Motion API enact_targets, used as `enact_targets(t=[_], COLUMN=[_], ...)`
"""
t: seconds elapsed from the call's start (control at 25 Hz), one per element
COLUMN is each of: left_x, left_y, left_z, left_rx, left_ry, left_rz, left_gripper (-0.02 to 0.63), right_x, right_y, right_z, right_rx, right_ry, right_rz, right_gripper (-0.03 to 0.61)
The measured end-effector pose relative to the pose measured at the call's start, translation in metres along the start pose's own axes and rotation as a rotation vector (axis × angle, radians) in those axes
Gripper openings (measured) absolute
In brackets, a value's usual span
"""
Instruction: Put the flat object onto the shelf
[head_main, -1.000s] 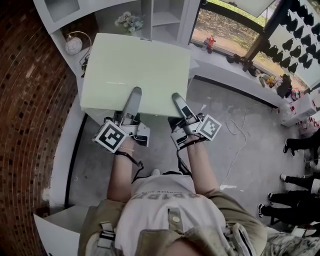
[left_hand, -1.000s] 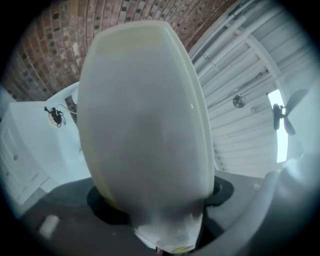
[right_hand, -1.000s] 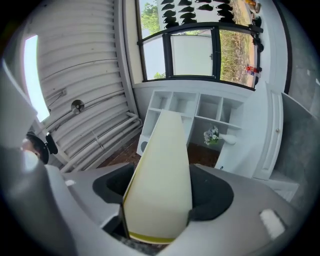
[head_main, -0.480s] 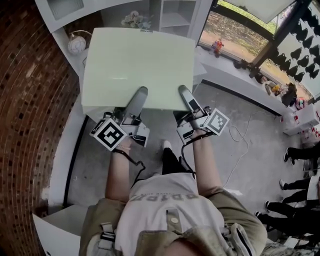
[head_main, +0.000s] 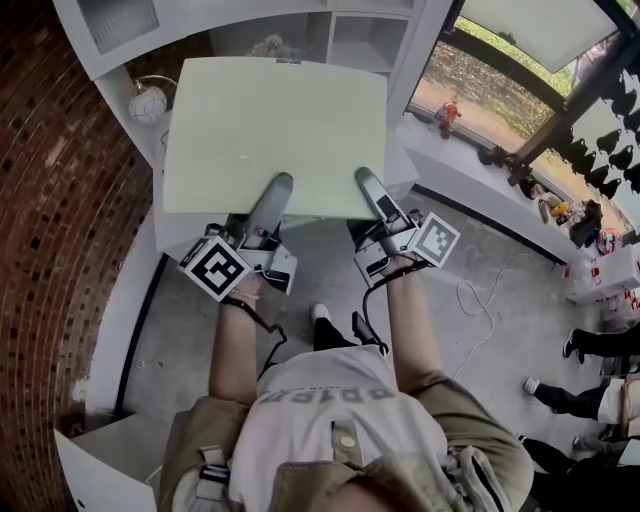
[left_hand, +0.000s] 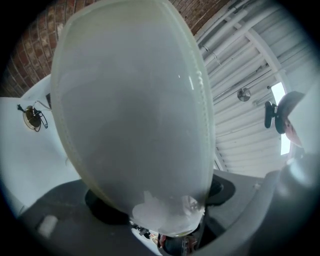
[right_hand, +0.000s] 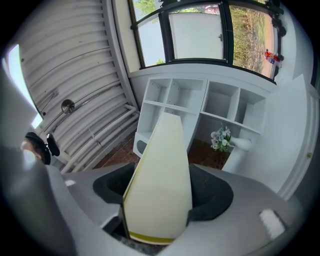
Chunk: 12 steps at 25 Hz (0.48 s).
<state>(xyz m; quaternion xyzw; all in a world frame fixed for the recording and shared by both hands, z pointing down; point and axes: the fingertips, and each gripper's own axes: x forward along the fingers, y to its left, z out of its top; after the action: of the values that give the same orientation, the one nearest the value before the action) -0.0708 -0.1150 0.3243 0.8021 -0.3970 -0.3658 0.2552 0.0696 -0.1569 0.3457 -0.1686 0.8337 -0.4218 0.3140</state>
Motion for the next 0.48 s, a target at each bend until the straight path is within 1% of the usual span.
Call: enact_targets(t=[0.12, 0.28, 0.4, 0.48], left_x=[0.034, 0.077, 0.103, 0.119], left_y=[0.012, 0.027, 0.038, 0.042], left_z=[0.004, 0.012, 0.018, 0.023], left_rx=[0.014, 0.032, 0.041, 0.052], left_ry=[-0.019, -0.043, -0.067, -0.084], left_rz=[0.010, 0.009, 0.021, 0.014], left_gripper=[0.405, 0.407, 0.407, 0.407], right_x=[0.020, 0.050, 0.072, 0.085], right_y=[-0.016, -0.035, -0.045, -0.052], right_z=[0.030, 0.068, 0.091, 0.103], right_rx=[0.006, -0.009, -0.023, -0.023], right_ry=[0.018, 0.052, 0.085, 0.102], right_rz=[0.015, 0.038, 0.065, 0.076], right_gripper=[0.339, 0.339, 0.339, 0.339])
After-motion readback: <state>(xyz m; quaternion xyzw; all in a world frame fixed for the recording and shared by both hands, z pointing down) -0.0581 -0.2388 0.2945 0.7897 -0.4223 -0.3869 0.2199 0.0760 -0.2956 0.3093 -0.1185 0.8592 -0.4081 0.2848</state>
